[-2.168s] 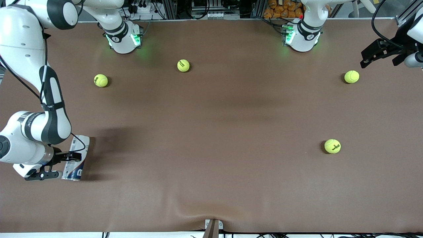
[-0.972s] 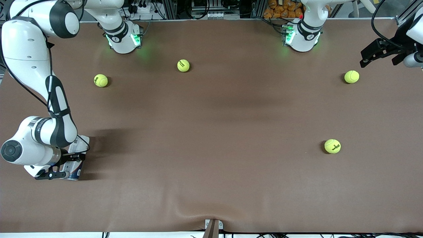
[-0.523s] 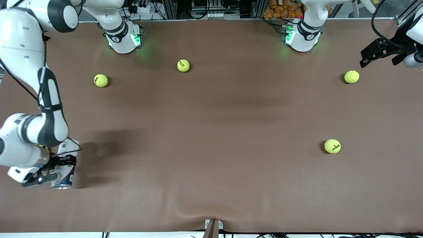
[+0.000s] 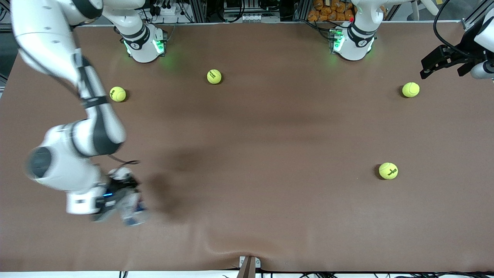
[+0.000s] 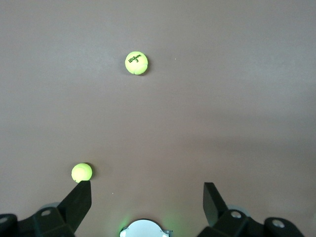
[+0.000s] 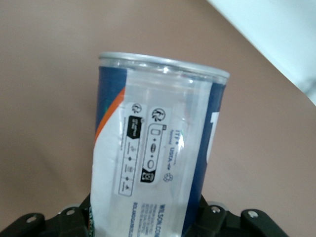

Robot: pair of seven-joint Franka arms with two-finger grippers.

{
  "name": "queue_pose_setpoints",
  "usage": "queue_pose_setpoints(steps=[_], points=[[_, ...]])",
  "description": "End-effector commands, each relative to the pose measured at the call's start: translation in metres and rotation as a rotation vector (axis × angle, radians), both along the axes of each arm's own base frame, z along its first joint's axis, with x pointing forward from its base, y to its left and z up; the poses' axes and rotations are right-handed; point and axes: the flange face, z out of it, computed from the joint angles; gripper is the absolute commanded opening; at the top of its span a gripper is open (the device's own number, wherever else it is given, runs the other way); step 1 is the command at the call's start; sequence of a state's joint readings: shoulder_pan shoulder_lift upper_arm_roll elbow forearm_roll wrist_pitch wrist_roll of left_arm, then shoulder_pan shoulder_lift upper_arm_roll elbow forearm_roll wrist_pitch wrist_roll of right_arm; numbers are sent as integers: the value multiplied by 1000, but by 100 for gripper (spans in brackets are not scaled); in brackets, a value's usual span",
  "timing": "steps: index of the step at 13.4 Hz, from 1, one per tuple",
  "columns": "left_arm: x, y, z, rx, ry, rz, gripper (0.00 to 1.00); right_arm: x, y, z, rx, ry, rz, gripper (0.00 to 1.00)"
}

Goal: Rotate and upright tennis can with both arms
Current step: 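Lift the can with the right gripper and carry it to mid-table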

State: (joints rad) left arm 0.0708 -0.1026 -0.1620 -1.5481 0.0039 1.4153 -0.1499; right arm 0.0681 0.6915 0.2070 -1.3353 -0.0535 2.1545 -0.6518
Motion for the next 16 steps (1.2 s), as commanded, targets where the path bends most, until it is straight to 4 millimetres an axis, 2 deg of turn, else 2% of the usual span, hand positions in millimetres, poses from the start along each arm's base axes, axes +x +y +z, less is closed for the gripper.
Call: queue_pose_setpoints(steps=[1,4,6,8,9,11,13,14,16], points=[[0,2,0,-11,7,-17,100,-45,134,-4,-96,-33,240,71],[0,2,-3,-12,13,-17,100,-93,220,-16,-157,-44,424,71],[0,2,-3,-12,13,-17,100,-132,278,-39,-190,-45,577,71],[0,2,-3,-13,14,-17,100,-160,325,-69,-219,-142,700,71],[0,2,-3,-13,14,-17,100,-167,336,-85,-228,-172,743,71],[0,2,-4,-13,16,-19,100,-169,340,-112,-220,-186,768,71],[1,2,-5,-13,17,-19,100,-176,345,-122,-224,-176,784,71],[4,2,-8,-13,23,-19,100,-185,354,-127,-232,-177,808,71],[6,2,-12,-16,33,-19,100,-189,357,-135,-261,-184,837,79]])
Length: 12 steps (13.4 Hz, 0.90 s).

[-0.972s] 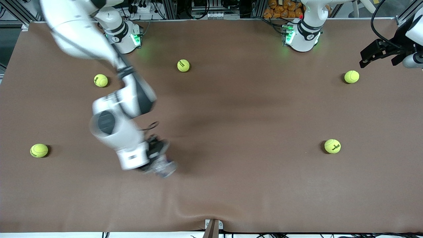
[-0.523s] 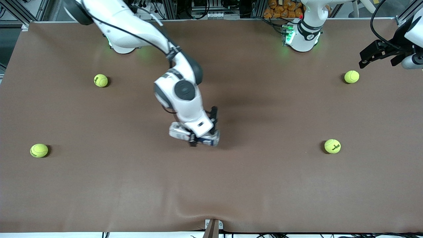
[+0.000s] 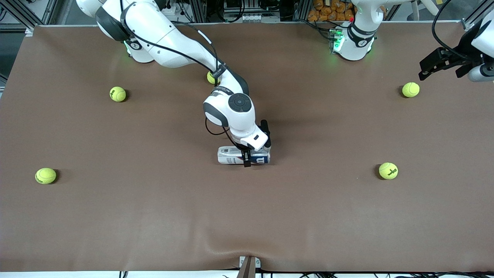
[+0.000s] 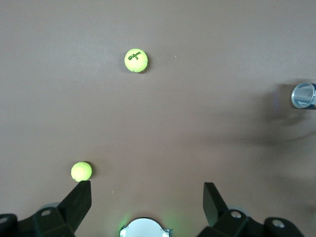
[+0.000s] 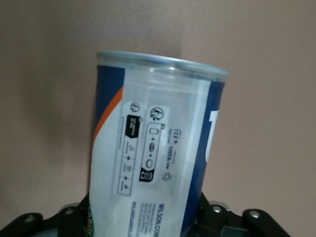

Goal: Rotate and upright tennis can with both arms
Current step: 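Lift the can with the right gripper and carry it to mid-table, then hold the can with the right gripper while the left gripper grasps its end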

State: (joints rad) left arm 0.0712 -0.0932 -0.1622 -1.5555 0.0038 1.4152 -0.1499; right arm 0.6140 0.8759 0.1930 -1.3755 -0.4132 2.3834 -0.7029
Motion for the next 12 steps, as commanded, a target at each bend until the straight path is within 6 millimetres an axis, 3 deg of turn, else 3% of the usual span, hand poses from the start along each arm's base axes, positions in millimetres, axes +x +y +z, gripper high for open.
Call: queue_pose_setpoints(steps=[1,3,5,10,12], points=[[5,1,-8,-16,23,-20,100,-7,9,-5,-38,-42,62,80],[10,-5,-17,-19,39,-30,100,-8,9,-8,-40,-41,65,83],[17,-11,-31,-64,70,-27,100,-9,10,-8,-38,-42,65,100],[43,-26,-79,-189,168,-12,100,2,4,7,-29,-47,47,100],[58,-39,-107,-248,203,-14,100,-2,5,32,-46,-37,39,100]])
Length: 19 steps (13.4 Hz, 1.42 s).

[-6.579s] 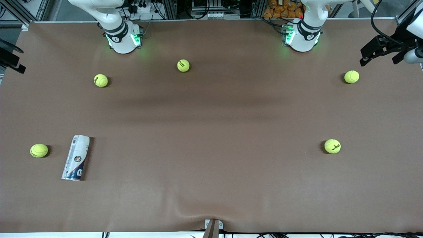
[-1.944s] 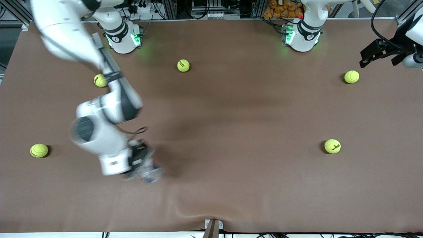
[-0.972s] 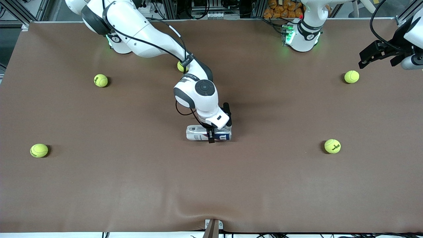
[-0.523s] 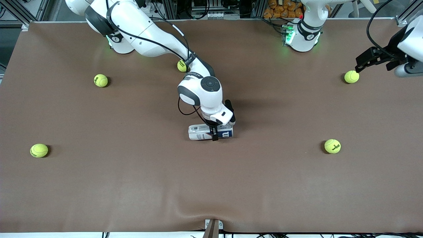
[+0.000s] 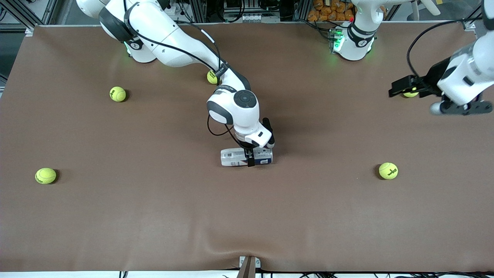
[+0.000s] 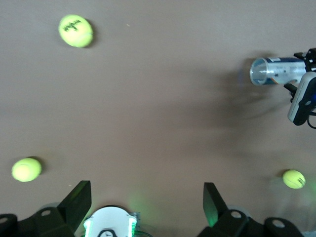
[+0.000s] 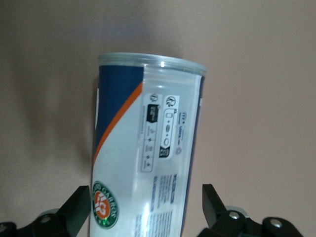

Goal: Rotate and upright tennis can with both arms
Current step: 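Hold the can with the right gripper while the left gripper grasps its end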

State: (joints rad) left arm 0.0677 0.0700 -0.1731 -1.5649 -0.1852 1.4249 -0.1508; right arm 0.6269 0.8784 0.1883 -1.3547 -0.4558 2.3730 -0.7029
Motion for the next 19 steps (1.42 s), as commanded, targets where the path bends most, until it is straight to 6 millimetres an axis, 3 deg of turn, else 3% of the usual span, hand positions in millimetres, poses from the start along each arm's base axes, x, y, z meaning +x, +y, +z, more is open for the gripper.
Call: queue_pose_setpoints(steps=[1,5,8,11,13,16,19], points=[[21,-28,-38,-69,42,1,100,-14,7,33,-36,23,12,100],[50,-111,-109,-159,87,131,100,-7,0,60,42,96,-44,100],[65,-167,-187,-271,189,286,100,16,-28,67,109,181,-153,100],[54,-206,-267,-391,224,453,100,35,-52,71,117,195,-254,100],[52,-231,-304,-488,244,583,100,48,-70,74,126,196,-345,100],[55,-234,-333,-584,240,620,100,67,-103,77,128,213,-538,100],[59,-221,-373,-698,229,621,100,66,-115,90,95,228,-706,100]])
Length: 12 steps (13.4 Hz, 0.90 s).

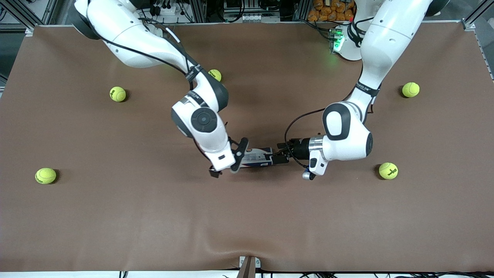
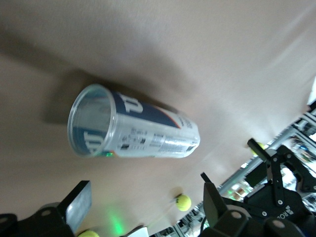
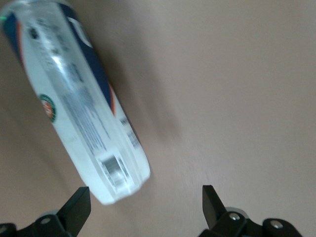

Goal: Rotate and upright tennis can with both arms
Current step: 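Hold the can with the right gripper while the left gripper grasps its end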

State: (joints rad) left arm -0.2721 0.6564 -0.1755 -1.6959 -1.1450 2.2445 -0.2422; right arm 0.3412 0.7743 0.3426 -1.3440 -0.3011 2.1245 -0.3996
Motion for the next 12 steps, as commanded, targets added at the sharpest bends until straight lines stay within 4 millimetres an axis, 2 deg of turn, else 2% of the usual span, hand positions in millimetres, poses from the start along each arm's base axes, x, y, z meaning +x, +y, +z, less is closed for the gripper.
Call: queue_pose_setpoints(steps=[1,3,4,6,8,10,12], points=[[4,8,-31,-95,-57,25,100,-7,-7,22,-14,35,-183,100],[4,8,-45,-133,-95,25,100,0,-21,23,-16,39,-305,100],[4,9,-51,-135,-103,20,100,10,-36,23,-14,40,-369,100],[2,9,-60,-134,-106,13,100,32,-77,38,-4,22,-458,100],[1,10,-69,-132,-99,10,100,55,-129,59,5,-1,-536,100],[10,5,-75,-158,-101,38,94,59,-170,87,-16,9,-594,100],[5,1,-90,-182,-97,53,86,56,-206,115,-1,65,-671,100]])
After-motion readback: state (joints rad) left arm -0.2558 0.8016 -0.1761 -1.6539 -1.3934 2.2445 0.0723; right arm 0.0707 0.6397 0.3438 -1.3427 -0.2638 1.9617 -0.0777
